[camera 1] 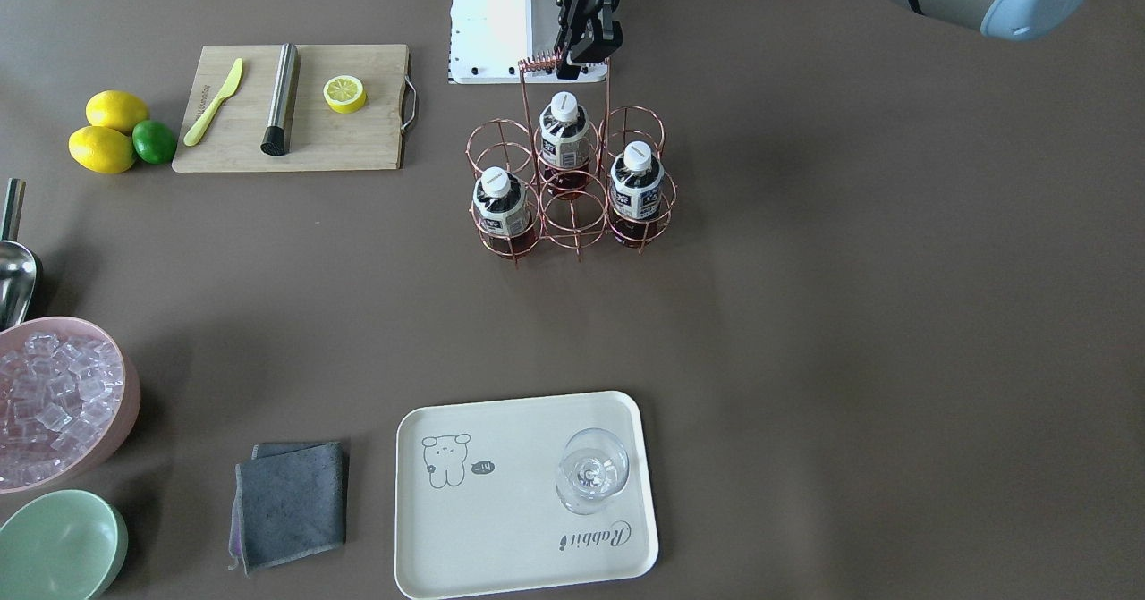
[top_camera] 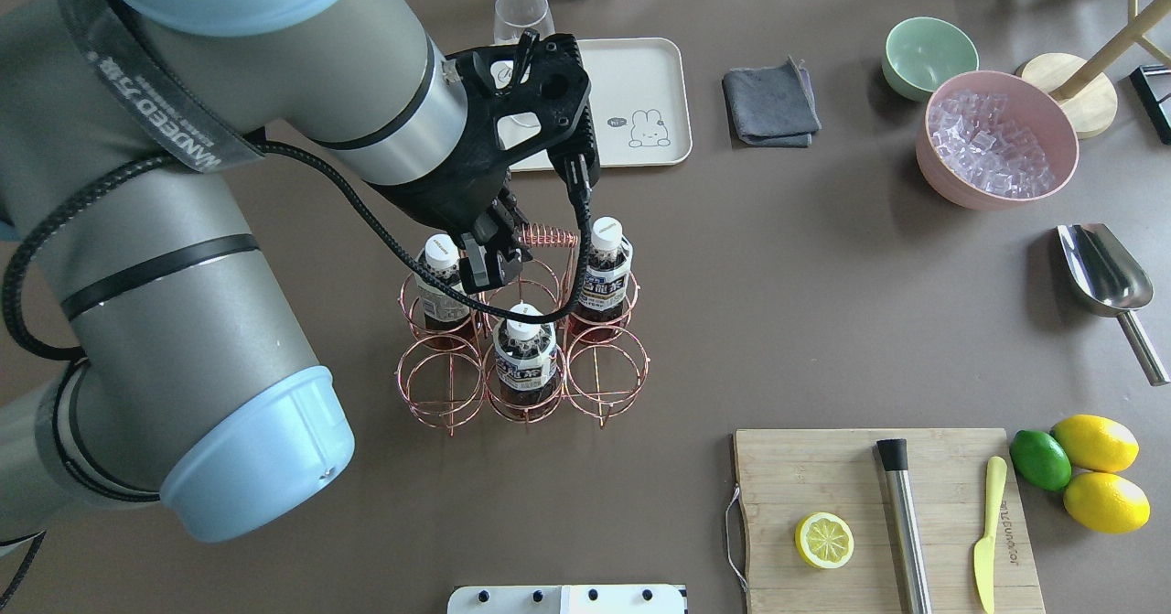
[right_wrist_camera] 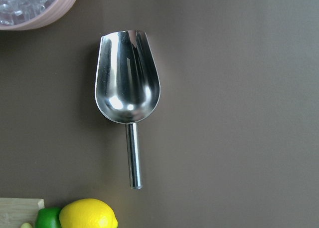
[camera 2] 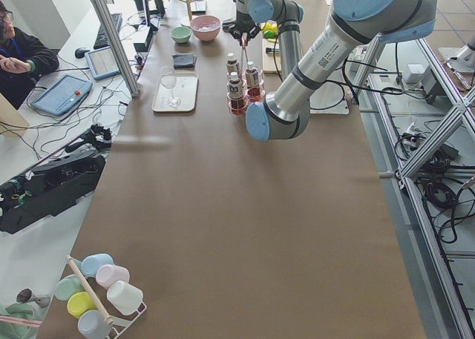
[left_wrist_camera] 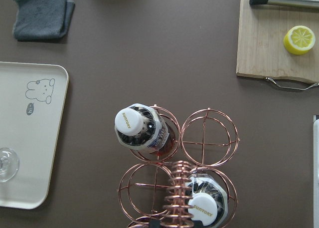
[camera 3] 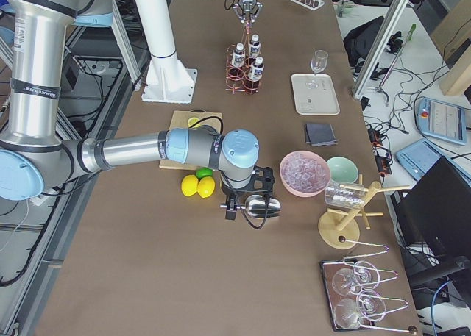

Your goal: Take tea from basket to plate

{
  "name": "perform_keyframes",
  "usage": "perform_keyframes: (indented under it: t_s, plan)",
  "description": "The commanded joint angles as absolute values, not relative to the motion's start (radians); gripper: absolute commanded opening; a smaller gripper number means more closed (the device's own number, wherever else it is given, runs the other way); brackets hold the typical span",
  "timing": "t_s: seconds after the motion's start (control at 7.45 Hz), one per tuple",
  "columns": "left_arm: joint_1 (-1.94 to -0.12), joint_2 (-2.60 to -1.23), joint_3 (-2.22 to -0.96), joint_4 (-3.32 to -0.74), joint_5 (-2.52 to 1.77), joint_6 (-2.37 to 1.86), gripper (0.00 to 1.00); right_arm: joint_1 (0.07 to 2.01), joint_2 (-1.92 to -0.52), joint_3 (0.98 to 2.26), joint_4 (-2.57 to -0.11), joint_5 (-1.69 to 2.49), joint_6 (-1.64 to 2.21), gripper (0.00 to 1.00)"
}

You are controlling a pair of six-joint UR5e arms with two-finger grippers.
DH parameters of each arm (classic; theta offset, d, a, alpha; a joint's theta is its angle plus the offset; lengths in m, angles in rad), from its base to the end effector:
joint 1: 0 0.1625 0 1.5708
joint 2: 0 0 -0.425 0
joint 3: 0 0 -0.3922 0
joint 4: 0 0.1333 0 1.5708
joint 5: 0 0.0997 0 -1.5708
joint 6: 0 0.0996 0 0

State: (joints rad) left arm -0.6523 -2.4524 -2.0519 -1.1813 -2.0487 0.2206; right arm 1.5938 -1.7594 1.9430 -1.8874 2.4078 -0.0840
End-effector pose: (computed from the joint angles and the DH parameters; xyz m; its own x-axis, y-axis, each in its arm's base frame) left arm 0.3746 -0.3962 0.0164 0.1333 0.9885 -0.0716 -0.4881 0.1283 0.8633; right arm 0.0684 -0.3944 0.5877 0.6668 0.0303 0.7446 0.0333 0.9970 -0.0704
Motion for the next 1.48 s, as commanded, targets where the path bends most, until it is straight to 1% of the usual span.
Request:
perform_keyframes:
  t_s: [0.0, 0.13, 0.4, 0.67, 0.81, 1.34]
  plan:
    - [-0.618, -2.467, -2.033, -1.184, -2.025, 0.202, 0.00, 1.530, -1.752, 1.947, -1.882, 2.434, 0.015, 1.00]
    - [-0.617, -2.468, -2.026, -1.184, -2.025, 0.202, 0.00, 1.511, -1.702, 1.941, -1.885, 2.451, 0.078, 1.00]
    - [-0.615, -2.473, -2.022, -1.186, -2.025, 0.202, 0.00, 1.471, -1.661, 1.939, -1.887, 2.500, 0.205, 1.00]
    - [-0.614, -2.473, -2.022, -1.186, -2.025, 0.202, 0.00, 1.422, -1.632, 1.950, -1.885, 2.522, 0.241, 1.00]
    - [-0.609, -2.473, -2.022, -1.186, -2.025, 0.202, 0.00, 1.367, -1.570, 1.953, -1.885, 2.534, 0.376, 1.00]
    - [-0.604, -2.473, -2.017, -1.186, -2.014, 0.202, 0.00, 1.065, -1.217, 1.930, -1.882, 2.519, 1.075, 1.00]
